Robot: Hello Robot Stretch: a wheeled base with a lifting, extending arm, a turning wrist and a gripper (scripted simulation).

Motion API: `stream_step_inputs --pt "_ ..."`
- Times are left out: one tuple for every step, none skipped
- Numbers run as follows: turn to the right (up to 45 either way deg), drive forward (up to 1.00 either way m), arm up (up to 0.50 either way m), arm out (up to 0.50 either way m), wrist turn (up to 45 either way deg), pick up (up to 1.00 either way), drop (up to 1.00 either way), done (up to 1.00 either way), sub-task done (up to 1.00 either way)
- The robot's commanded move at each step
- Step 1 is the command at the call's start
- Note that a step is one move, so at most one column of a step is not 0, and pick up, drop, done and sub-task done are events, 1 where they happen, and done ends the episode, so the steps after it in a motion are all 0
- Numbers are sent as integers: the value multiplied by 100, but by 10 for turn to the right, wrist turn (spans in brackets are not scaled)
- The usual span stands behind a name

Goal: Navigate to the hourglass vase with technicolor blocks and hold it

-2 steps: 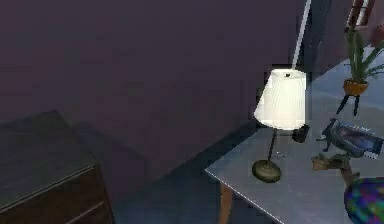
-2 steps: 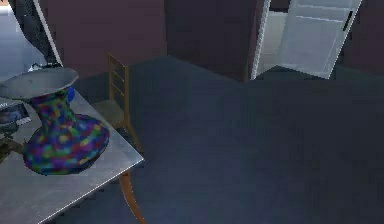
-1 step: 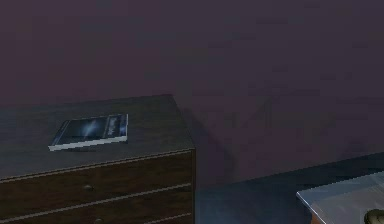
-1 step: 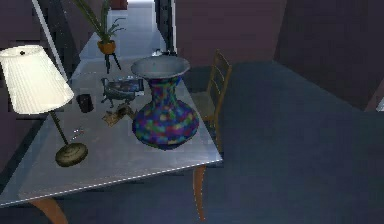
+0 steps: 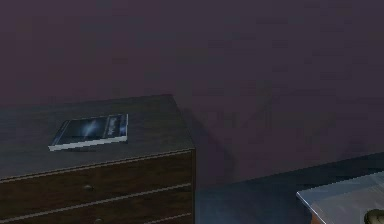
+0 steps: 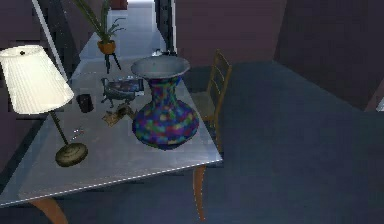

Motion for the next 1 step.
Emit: stream_step_inputs --pt "0 0 38 0 0 0 0 0 0"
